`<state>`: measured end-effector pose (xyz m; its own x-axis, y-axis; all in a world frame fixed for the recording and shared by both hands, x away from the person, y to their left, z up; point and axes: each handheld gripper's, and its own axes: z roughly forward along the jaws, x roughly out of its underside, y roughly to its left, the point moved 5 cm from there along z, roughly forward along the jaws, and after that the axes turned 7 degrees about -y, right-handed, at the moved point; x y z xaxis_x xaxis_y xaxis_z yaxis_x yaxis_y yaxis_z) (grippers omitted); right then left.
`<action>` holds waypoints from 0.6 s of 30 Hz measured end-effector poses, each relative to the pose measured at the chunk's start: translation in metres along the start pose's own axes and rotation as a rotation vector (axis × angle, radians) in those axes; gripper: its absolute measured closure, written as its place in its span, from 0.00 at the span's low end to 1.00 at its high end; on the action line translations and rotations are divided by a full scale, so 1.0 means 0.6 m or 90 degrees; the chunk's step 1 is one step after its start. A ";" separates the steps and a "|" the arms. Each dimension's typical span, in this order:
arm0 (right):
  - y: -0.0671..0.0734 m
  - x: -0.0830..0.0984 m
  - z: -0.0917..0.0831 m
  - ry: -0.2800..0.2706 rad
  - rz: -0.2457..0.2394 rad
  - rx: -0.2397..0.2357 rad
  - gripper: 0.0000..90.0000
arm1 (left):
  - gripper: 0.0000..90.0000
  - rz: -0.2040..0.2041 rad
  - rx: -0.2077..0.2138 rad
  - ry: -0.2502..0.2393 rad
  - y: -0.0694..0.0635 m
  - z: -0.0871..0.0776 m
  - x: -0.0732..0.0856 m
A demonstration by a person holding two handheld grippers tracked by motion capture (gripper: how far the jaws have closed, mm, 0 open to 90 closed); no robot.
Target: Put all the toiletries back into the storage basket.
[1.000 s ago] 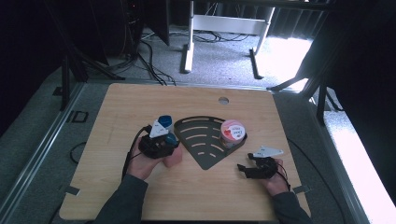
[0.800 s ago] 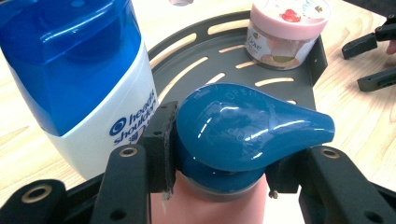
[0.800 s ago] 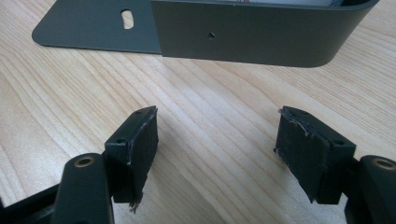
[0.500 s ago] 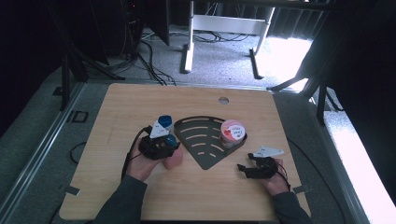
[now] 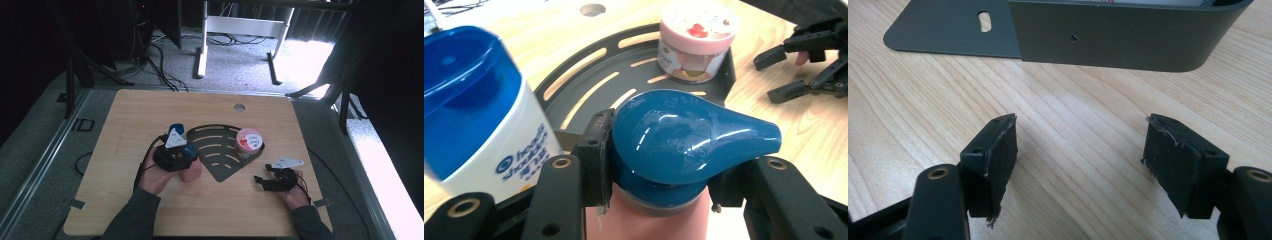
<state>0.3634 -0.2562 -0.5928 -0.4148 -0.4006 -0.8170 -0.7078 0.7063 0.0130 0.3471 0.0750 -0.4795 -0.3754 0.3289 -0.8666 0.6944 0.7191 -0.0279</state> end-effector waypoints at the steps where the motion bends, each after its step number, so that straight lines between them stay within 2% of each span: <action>1: 0.000 0.000 0.000 0.000 0.000 0.000 0.32 | 0.59 -0.001 0.003 -0.002 -0.002 0.001 -0.002; 10: 0.000 0.000 0.000 0.001 -0.001 0.000 0.32 | 0.59 -0.008 0.029 -0.008 -0.013 0.004 -0.011; 18: 0.000 0.000 0.000 0.001 -0.003 -0.001 0.32 | 0.59 0.003 0.038 -0.005 -0.022 0.011 -0.021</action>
<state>0.3634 -0.2561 -0.5929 -0.4124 -0.4043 -0.8164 -0.7107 0.7034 0.0107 0.3465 0.0574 -0.4716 -0.3672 0.3278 -0.8705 0.7314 0.6799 -0.0525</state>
